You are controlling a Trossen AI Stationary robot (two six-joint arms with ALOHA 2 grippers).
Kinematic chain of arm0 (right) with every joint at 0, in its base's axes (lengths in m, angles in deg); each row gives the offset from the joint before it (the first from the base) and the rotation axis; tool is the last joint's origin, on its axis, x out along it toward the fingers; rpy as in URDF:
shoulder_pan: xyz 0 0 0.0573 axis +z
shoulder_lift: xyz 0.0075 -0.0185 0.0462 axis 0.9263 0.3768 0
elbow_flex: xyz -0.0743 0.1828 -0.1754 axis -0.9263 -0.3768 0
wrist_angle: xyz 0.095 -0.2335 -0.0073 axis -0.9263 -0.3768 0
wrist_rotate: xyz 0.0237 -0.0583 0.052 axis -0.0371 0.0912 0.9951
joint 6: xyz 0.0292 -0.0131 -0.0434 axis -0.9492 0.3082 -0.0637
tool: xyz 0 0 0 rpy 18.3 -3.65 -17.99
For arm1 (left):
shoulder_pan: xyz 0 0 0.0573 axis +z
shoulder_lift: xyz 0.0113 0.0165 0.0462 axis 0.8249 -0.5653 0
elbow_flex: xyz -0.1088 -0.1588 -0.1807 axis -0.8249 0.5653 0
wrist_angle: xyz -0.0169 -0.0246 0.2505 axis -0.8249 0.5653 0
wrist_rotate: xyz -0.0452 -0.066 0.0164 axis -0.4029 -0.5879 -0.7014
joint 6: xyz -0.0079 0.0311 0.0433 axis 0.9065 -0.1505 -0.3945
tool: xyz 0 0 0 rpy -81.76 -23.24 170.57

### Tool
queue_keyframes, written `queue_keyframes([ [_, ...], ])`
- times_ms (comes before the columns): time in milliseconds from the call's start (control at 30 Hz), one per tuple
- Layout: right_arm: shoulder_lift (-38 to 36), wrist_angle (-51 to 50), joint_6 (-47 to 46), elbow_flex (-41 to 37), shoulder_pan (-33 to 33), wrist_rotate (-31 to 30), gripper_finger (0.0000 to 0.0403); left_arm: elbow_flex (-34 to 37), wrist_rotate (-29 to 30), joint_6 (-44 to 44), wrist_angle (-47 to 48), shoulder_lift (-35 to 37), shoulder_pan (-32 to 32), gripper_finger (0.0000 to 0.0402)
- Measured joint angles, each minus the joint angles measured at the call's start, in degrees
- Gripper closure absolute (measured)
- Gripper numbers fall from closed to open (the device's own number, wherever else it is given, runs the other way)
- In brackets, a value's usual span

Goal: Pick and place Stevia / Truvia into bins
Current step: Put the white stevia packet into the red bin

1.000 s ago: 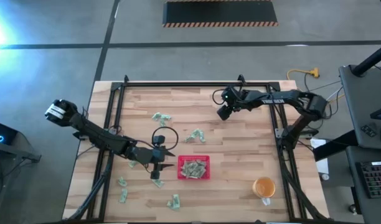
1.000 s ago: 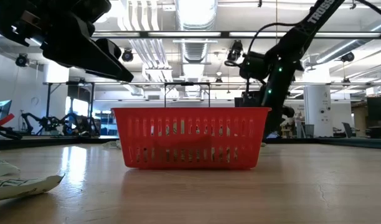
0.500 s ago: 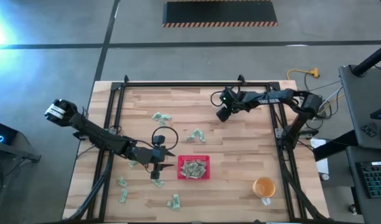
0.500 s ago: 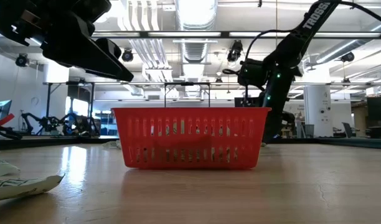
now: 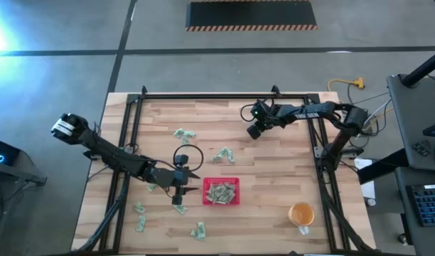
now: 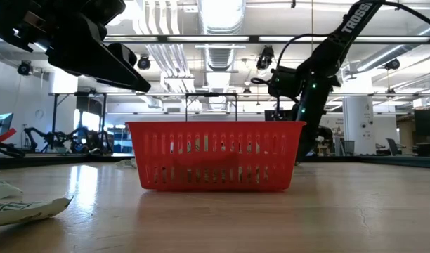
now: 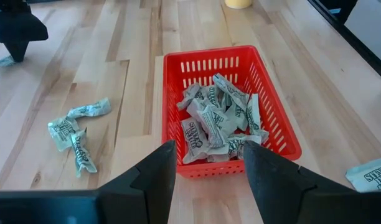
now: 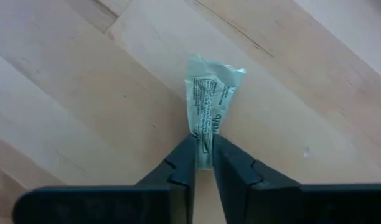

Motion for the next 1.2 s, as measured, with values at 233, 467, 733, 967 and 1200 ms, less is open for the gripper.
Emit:
queue_keyframes([
  [233, -0.14, 0.39, 1.09, 0.00, 0.17, 0.24, 0.0383, 0.00, 0.00, 0.00, 0.00, 0.00, 0.00, 0.0230],
  [467, -2.96, 1.26, 4.07, 0.00, 1.89, 8.47, 0.0383, 0.00, -0.01, -0.01, 0.00, -0.01, -0.01, 0.0230],
  [733, -9.65, 1.88, 8.60, 0.00, 7.16, 17.13, 0.0383, 0.00, -0.01, -0.02, 0.02, 0.00, 0.00, 0.0230],
  [967, -12.87, 5.45, 14.01, 0.00, 16.84, 22.88, 0.0383, 0.00, -0.02, 0.00, 0.00, -0.01, 0.00, 0.0230],
  [1200, -12.92, 12.67, 21.91, 0.00, 28.30, 22.88, 0.0383, 0.00, -0.02, 0.02, 0.00, -0.02, 0.00, 0.0230],
])
